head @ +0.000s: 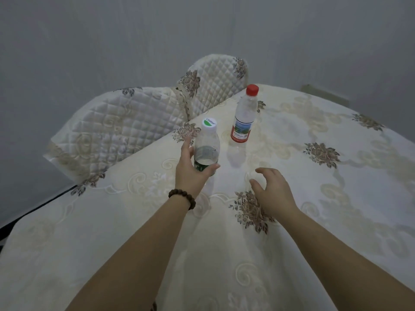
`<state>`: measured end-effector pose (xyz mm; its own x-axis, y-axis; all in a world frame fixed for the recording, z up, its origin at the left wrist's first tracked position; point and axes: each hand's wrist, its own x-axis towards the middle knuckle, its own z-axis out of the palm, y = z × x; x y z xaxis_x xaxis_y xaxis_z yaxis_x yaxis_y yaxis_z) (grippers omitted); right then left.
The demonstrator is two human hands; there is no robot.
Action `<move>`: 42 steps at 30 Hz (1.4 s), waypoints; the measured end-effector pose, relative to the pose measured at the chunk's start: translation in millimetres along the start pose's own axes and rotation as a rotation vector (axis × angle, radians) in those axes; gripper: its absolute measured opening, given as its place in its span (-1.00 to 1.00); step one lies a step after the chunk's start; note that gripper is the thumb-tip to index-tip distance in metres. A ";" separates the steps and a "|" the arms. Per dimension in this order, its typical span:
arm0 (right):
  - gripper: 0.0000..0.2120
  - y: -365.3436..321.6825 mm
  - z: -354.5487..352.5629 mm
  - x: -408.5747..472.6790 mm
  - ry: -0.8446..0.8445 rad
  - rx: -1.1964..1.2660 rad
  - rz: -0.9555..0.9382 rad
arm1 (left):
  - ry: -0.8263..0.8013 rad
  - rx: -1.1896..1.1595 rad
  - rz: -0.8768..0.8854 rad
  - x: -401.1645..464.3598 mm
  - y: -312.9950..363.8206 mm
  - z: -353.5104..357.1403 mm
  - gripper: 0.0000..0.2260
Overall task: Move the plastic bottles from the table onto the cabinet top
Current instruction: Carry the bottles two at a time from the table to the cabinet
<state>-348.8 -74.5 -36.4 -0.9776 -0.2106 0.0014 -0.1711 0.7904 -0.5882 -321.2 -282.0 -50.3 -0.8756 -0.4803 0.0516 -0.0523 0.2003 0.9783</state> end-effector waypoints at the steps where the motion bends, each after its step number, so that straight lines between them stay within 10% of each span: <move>1: -0.61 -1.2 1.2 5.4 -0.005 0.002 -0.007 | 0.001 -0.010 0.009 2.4 -3.2 0.5 -0.17; 17: 0.07 -30.1 13.0 148.9 0.161 0.602 0.162 | 0.132 0.059 0.173 46.7 -0.7 15.4 -0.44; 42: -0.33 -46.8 -48.9 37.6 0.179 0.836 0.102 | 0.108 0.145 0.190 -26.3 75.2 -25.1 -0.39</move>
<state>-383.6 -91.3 30.7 -0.9999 -0.0117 0.0023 -0.0035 0.1023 -0.9947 -290.1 -275.7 27.0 -0.8205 -0.5090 0.2602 0.0330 0.4122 0.9105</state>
